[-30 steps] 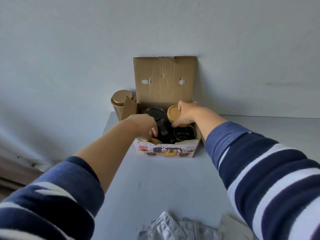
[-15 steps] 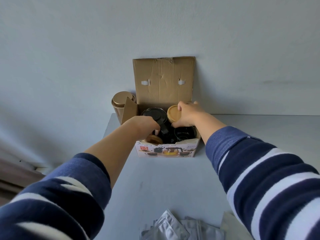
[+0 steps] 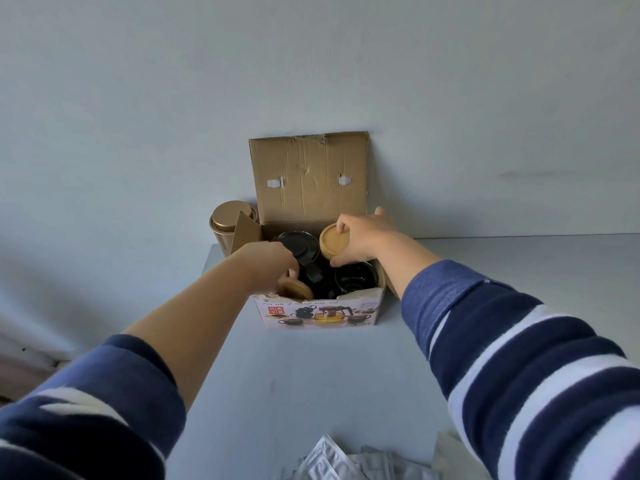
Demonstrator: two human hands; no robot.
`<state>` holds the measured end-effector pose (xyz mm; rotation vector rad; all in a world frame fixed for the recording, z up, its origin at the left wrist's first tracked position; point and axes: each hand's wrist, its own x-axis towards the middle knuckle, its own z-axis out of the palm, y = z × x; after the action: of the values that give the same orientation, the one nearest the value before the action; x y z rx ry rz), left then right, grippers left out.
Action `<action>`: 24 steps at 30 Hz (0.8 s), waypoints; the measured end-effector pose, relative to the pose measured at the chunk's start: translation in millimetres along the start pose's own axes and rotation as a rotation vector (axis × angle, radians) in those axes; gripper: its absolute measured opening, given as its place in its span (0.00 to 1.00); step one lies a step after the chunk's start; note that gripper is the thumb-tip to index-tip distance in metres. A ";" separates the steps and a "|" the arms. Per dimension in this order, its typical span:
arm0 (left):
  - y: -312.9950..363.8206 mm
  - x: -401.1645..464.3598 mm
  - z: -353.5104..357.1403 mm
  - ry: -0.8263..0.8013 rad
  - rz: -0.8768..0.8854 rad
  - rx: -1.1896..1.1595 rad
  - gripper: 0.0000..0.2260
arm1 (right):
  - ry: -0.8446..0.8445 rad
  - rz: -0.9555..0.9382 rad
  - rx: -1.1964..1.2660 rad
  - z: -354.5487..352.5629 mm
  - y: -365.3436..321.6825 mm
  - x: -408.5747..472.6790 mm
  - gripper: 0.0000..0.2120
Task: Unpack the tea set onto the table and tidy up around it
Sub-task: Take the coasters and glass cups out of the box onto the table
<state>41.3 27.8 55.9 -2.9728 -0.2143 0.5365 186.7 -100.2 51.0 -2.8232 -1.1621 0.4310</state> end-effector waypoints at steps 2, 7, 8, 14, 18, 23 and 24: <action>-4.8 -7.9 -17.5 0.001 -0.007 -0.031 0.16 | 0.026 -0.008 -0.005 -11.3 -1.3 -4.4 0.29; -13.3 -25.6 -82.6 0.073 -0.058 -0.071 0.17 | 0.045 -0.031 0.131 -46.8 12.1 -22.3 0.30; -11.3 -26.2 -95.0 0.117 -0.075 -0.086 0.16 | 0.047 -0.022 0.178 -53.3 19.1 -27.0 0.30; 53.8 12.9 -118.7 0.442 -0.131 -0.081 0.13 | 0.061 0.137 0.276 -71.8 105.1 -51.7 0.30; 138.4 66.3 -87.7 0.568 -0.103 -0.091 0.12 | 0.048 0.258 0.298 -61.0 191.9 -61.5 0.28; 231.9 135.8 -39.9 0.638 -0.080 -0.197 0.08 | 0.077 0.353 0.259 -14.4 291.8 -58.7 0.30; 246.7 149.5 -32.1 0.633 -0.069 -0.183 0.10 | 0.096 0.367 0.264 -3.6 308.4 -56.9 0.30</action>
<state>220.5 -194.0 1.6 -3.1057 -0.3106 -0.4585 359.3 -360.0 18.9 -2.7795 -0.5220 0.4249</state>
